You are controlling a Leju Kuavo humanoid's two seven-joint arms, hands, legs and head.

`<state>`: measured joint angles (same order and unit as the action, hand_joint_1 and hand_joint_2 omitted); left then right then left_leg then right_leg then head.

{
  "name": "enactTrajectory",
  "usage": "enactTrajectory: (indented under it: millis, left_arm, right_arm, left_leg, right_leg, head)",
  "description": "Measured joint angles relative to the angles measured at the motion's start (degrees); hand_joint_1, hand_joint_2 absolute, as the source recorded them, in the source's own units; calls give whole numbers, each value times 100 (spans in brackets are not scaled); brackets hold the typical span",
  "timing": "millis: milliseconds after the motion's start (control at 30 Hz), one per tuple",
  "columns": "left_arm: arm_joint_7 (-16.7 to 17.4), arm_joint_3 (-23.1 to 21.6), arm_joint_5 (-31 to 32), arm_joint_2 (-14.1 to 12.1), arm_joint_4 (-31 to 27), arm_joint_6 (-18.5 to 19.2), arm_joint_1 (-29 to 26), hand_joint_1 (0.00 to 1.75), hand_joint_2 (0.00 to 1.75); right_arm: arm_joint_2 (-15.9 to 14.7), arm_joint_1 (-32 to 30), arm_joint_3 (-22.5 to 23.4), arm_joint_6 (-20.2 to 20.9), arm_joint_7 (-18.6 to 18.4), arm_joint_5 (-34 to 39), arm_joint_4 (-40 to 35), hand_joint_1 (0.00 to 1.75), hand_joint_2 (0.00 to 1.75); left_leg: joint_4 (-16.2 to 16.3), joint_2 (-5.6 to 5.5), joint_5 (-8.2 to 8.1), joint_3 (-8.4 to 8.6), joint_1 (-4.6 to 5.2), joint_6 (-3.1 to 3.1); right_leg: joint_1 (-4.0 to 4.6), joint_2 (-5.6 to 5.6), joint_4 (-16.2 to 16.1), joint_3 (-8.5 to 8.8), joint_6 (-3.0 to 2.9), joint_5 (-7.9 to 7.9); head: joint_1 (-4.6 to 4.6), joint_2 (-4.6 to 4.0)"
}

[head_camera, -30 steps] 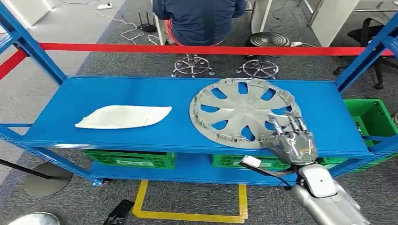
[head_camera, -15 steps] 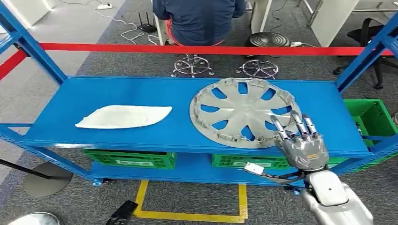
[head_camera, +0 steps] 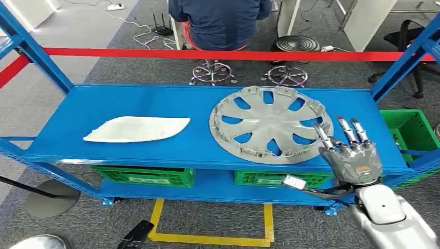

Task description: Take the parts from the cabinet and place them on the table.

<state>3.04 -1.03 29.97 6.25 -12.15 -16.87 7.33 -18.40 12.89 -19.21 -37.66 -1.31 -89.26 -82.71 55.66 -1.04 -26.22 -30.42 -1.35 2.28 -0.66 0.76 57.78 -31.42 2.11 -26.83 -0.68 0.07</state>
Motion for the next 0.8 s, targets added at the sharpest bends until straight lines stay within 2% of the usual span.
enactTrajectory:
  millis: [67, 167, 200, 333, 367, 433, 500, 600, 667, 800]
  left_arm:
    - [0, 2, 15, 9, 0, 44, 28, 0, 0]
    - [0, 9, 33, 9, 0, 107, 29, 0, 0]
    - [0, 9, 33, 9, 0, 114, 33, 0, 0]
    - [9, 9, 63, 9, 0, 122, 31, 0, 0]
    - [11, 9, 70, 9, 0, 129, 32, 0, 0]
    - [11, 9, 105, 9, 0, 149, 32, 0, 0]
    - [9, 11, 116, 9, 0, 155, 32, 0, 0]
    - [-4, 33, 116, 9, 0, 153, 28, 0, 0]
    - [-11, 48, 116, 9, 0, 153, 27, 0, 0]
    - [-13, 83, 116, 9, 0, 153, 24, 0, 0]
  right_arm:
    - [7, 94, -22, 0, 355, 280, 107, 0, 175]
    - [161, 278, 74, 2, 908, 661, 807, 0, 175]
    - [236, 346, 127, 2, 1090, 743, 1083, 0, 0]
    - [431, 563, 210, 4, 1476, 1190, 1797, 0, 0]
    - [494, 625, 236, 37, 1680, 1584, 1990, 0, 0]
    - [684, 701, 287, 335, 2164, 2859, 2341, 0, 0]
    - [869, 715, 363, 1022, 2419, 4024, 2480, 0, 0]
    - [1168, 696, 527, 2270, 2542, 5653, 2570, 0, 0]
    - [1307, 695, 599, 2442, 2575, 5912, 2601, 0, 0]
    - [1473, 695, 682, 2507, 2588, 5995, 2645, 0, 0]
  left_leg:
    - [0, -1, 2, -1, 0, -3]
    - [0, 0, 2, 0, 0, -4]
    - [0, 0, 3, 0, 1, -4]
    - [0, -1, 7, -3, 1, -10]
    - [0, -1, 7, -3, 1, -10]
    - [0, -1, 7, -3, 1, -10]
    - [0, -1, 7, -3, 0, -10]
    - [0, -1, 8, -5, 0, -9]
    - [0, -1, 9, -7, 0, -8]
    - [0, -1, 10, -9, 0, -7]
  right_leg:
    - [0, -7, 0, 3, 0, 0]
    - [1, -1, 0, 5, 0, 2]
    - [0, -2, 0, 4, 1, 6]
    - [0, -7, 1, 4, 1, 6]
    - [0, -6, 1, 3, 1, 6]
    - [1, -6, 1, 3, 1, 6]
    - [1, -5, 1, 2, 1, 6]
    - [1, -5, 2, -3, 1, 6]
    - [1, -3, 2, -5, 1, 6]
    - [1, -5, 2, -5, 1, 6]
  head:
    - [-2, 0]
    - [-2, 0]
    - [0, 0]
    - [-2, 0]
    - [0, 0]
    - [-2, 0]
    - [-2, 0]
    - [0, 0]
    - [-2, 0]
    - [-2, 0]
